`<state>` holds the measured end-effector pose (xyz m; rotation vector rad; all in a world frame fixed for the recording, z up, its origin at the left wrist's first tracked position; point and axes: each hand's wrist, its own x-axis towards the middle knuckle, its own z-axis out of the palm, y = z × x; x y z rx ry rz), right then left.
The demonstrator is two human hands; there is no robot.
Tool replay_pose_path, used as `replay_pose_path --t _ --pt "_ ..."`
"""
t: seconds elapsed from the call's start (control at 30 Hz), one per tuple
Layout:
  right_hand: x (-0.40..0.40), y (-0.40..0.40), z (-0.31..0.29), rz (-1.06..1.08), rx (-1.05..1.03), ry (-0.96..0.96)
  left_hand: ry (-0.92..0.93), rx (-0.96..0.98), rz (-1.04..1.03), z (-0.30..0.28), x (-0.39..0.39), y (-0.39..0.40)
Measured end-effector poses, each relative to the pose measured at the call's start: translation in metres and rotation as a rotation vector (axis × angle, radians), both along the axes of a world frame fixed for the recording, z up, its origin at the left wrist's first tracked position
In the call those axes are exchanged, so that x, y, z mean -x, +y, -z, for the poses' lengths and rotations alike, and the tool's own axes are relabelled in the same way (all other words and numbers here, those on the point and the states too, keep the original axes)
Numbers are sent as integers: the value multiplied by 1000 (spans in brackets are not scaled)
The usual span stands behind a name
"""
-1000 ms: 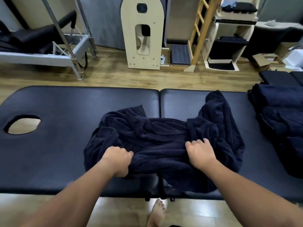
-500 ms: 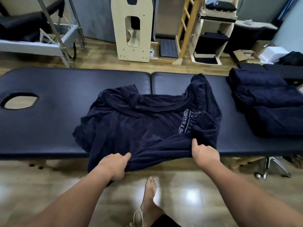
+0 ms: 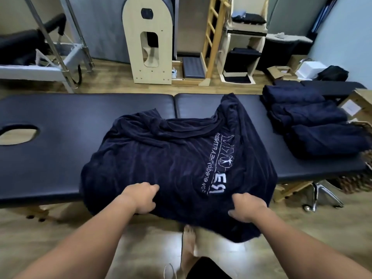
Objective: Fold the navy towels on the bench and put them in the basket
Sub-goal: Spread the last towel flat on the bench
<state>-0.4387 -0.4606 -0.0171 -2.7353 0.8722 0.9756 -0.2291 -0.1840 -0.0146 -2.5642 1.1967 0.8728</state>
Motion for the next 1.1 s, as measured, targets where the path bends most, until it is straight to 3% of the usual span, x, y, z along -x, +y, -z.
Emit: replay_pose_path --t 0.27,0.43,0.7,0.83,0.93,1.1 --pt "-94 -23 -4 -1 -9 -322 -34 175 -70 -3 -53 -50" --pt "-160 -58 10 -17 -71 -349 -72 229 -164 7 -104 -88" --pt "-255 -133 29 39 -91 -361 -29 260 -540 25 -177 -142" --pt "-293 -154 30 112 -93 -400 -45 236 -612 34 -207 -159" --pt "-320 -168 29 169 -126 -393 -122 314 -711 36 -226 -161" --pt "-367 -174 25 153 -109 -388 -120 610 -1068 21 -286 -148"
